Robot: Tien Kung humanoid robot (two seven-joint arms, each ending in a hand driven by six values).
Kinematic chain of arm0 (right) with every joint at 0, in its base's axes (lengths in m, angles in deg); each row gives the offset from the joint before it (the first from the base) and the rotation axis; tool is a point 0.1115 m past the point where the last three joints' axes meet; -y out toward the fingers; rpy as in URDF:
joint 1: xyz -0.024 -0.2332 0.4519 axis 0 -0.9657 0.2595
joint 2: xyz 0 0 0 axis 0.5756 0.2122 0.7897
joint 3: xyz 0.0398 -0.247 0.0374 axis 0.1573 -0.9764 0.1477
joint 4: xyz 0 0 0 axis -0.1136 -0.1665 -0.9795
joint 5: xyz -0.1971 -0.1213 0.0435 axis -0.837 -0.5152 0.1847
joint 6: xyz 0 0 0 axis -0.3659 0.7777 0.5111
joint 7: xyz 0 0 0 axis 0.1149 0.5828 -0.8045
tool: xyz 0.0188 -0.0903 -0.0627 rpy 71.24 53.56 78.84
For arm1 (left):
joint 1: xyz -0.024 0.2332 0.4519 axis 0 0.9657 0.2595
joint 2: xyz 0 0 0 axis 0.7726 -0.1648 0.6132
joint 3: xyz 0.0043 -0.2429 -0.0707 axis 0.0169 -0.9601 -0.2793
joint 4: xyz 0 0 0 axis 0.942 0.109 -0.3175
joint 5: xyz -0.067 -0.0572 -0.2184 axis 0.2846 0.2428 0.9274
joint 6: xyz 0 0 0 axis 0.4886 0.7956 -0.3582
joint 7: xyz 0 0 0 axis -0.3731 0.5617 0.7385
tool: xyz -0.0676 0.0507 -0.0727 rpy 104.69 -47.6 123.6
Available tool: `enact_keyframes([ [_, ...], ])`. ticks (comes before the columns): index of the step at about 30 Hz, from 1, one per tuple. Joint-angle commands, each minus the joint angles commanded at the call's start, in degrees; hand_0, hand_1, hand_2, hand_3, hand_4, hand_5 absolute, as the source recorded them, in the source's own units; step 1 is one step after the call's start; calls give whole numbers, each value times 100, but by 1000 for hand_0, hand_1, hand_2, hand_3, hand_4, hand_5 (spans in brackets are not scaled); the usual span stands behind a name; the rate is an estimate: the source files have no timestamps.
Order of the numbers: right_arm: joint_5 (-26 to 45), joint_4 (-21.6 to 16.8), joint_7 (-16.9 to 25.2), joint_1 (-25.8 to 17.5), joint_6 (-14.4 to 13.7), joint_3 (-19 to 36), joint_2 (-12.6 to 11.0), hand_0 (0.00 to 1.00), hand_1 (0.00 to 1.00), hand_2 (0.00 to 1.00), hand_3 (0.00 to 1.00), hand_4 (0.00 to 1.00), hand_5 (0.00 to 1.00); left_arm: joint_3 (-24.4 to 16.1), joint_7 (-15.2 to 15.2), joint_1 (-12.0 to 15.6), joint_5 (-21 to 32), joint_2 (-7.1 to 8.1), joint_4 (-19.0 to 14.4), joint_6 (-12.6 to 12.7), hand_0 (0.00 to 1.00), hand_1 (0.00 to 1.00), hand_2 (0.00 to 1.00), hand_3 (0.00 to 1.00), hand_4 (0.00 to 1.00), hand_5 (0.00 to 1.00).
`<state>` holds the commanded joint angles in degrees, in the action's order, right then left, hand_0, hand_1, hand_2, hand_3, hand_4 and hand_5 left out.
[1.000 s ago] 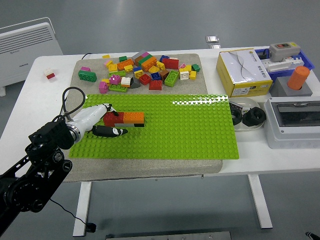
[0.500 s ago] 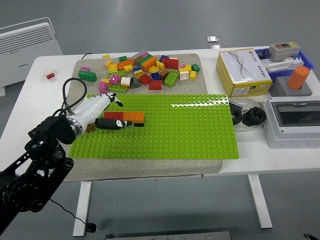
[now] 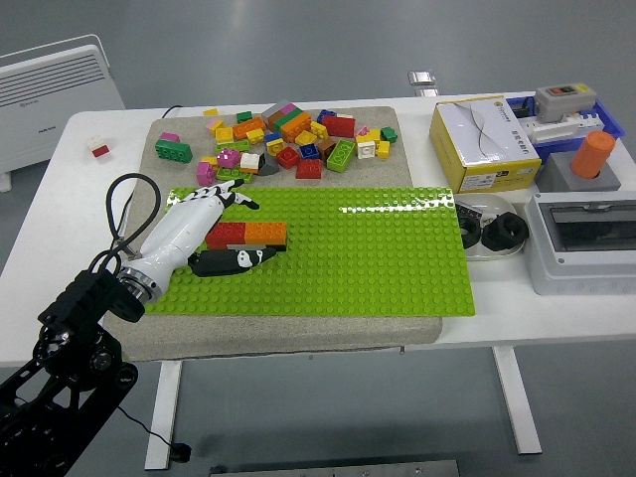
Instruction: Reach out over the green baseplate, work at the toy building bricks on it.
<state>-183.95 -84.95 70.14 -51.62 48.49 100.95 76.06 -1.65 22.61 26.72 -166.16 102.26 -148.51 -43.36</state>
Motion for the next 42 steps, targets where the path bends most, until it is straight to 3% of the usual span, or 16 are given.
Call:
enact_keyframes([
  [5, 0, 16, 39, 16, 8, 0, 50, 661, 541, 523, 668, 722, 905, -137, -274, 222, 225, -56, 75, 246, 998, 965, 965, 702, 819, 337],
  [6, 0, 23, 51, 18, 8, 0, 62, 660, 545, 531, 666, 718, 921, -171, -334, 254, 277, -62, 95, 306, 987, 952, 958, 654, 734, 193],
  [11, 0, 68, 111, 32, -16, 0, 130, 660, 545, 531, 666, 718, 921, -338, -487, 341, 351, -32, 148, 493, 987, 952, 958, 654, 734, 193],
  [12, 0, 76, 118, 34, -21, 0, 139, 658, 546, 542, 665, 712, 928, -359, -495, 352, 350, -25, 152, 508, 984, 953, 955, 634, 664, 87],
  [17, 0, 149, 188, 20, -62, 0, 184, 658, 546, 542, 665, 712, 928, -374, -525, 388, 335, -16, 194, 556, 984, 953, 955, 634, 664, 87],
  [18, 0, 184, 213, 20, -84, 0, 194, 659, 565, 633, 663, 702, 941, -351, -529, 376, 336, -15, 200, 564, 979, 951, 953, 623, 646, 72],
  [23, 0, 460, 379, -2, -239, 0, 221, 659, 565, 633, 663, 702, 941, -177, -550, 332, 357, -34, 201, 608, 979, 951, 953, 623, 646, 72],
  [24, 0, 506, 405, -5, -265, 0, 221, 670, 619, 697, 685, 704, 991, -158, -552, 341, 362, -38, 203, 614, 977, 951, 951, 604, 620, 50],
  [31, 0, 783, 512, -21, -446, 0, 229, 687, 658, 724, 723, 719, 998, -71, -537, 351, 384, -29, 214, 617, 975, 950, 951, 606, 616, 45],
  [37, 0, 809, 493, -18, -493, 0, 221, 689, 658, 723, 747, 744, 998, -8, -556, 344, 337, -66, 197, 638, 970, 951, 951, 599, 603, 35],
  [41, 0, 632, 503, -20, -329, 0, 187, 689, 658, 723, 747, 744, 998, -56, -600, 330, 317, -2, 209, 684, 970, 951, 951, 599, 603, 35],
  [42, 0, 552, 464, -19, -267, 0, 179, 661, 622, 677, 685, 718, 958, -64, -610, 326, 317, 23, 211, 698, 963, 951, 951, 595, 608, 34],
])
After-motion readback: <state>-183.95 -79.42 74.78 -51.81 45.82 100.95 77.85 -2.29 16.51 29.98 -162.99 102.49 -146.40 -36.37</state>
